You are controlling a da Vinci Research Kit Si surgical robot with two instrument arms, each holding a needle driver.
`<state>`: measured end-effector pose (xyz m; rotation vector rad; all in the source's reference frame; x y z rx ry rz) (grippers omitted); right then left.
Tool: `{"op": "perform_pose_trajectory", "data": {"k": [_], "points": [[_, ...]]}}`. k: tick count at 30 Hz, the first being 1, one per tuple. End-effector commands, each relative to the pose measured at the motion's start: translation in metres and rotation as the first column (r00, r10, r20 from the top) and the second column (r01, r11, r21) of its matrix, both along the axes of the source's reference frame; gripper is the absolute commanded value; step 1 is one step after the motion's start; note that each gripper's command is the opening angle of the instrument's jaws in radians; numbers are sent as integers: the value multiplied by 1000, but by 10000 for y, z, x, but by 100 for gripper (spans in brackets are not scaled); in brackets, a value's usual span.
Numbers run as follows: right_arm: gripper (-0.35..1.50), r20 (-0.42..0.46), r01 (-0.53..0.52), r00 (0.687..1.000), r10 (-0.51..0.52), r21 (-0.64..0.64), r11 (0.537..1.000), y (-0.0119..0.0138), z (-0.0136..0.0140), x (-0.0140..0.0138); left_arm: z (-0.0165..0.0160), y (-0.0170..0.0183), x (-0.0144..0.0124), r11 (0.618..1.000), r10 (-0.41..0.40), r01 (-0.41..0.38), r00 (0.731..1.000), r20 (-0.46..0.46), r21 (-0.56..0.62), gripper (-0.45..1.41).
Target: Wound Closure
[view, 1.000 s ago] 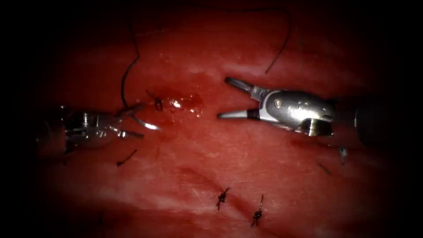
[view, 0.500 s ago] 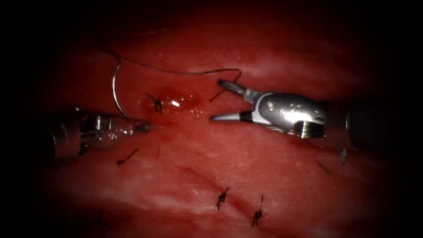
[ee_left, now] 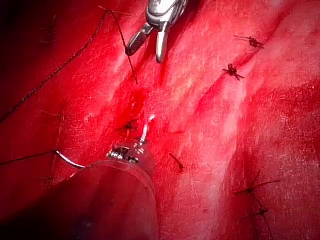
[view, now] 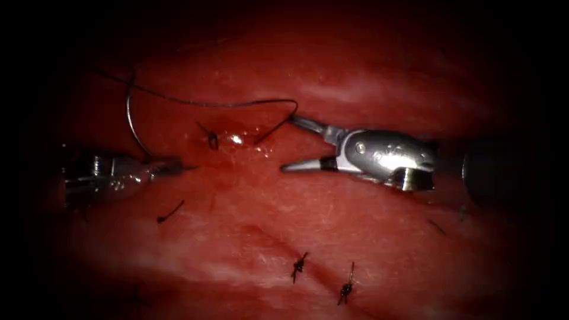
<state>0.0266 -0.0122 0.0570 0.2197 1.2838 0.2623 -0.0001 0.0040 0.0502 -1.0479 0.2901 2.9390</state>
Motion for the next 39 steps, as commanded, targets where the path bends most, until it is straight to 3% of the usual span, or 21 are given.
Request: {"op": "perform_pose_trajectory", "data": {"k": [1,6,7,8,12,13,14,17,19,22,23,27,28,33,35,39], "points": [[83,-12,4,1000,-4,21,1000,-12,3,6,3,4,-5,1000,-4,5,999,45,-11,-45],[59,-36,22,999,-20,46,999,-8,-3,-12,-9,21,-5,995,10,14,969,248,-94,-45],[46,-38,25,999,-24,47,999,-7,-3,-17,-10,23,-5,995,22,8,959,283,-104,-45],[12,-42,26,999,-24,54,998,-6,-4,-23,-11,25,-4,993,46,-6,943,329,-121,-45],[9,-66,7,998,-1,80,997,4,-1,-38,-10,27,-6,986,120,-54,880,459,-155,-45],[12,-69,1,998,5,86,996,6,0,-39,-9,26,-7,985,139,-70,866,479,-160,-45],[15,-69,-10,997,18,116,993,10,2,-38,-6,22,-9,978,185,-105,834,519,-180,-45],[19,-74,-36,996,49,173,984,15,8,-31,-2,13,-16,971,228,-142,789,571,-191,-45],[32,-74,-58,994,78,240,969,19,12,-22,2,6,-22,965,257,-170,751,608,-198,-45],[84,-55,-93,991,122,373,923,26,18,-4,7,-2,-30,957,290,-201,707,645,-210,-45],[113,-46,-111,989,144,425,898,28,21,9,10,-7,-36,949,316,-221,677,665,-225,-45],[118,-69,-112,983,168,494,862,31,24,25,14,-14,-45,939,343,-240,647,681,-245,-45],[104,-98,-90,981,168,536,839,32,24,30,15,-16,-49,937,350,-242,638,686,-252,-45],[84,-171,-38,969,181,618,786,33,26,35,14,-18,-54,928,372,-225,622,689,-297,-45],[74,-202,-14,961,188,644,765,34,26,38,14,-17,-55,922,381,-207,627,679,-327,-45],[76,-230,23,956,184,681,732,32,27,42,15,-16,-58,912,395,-189,643,656,-364,-45]]}}
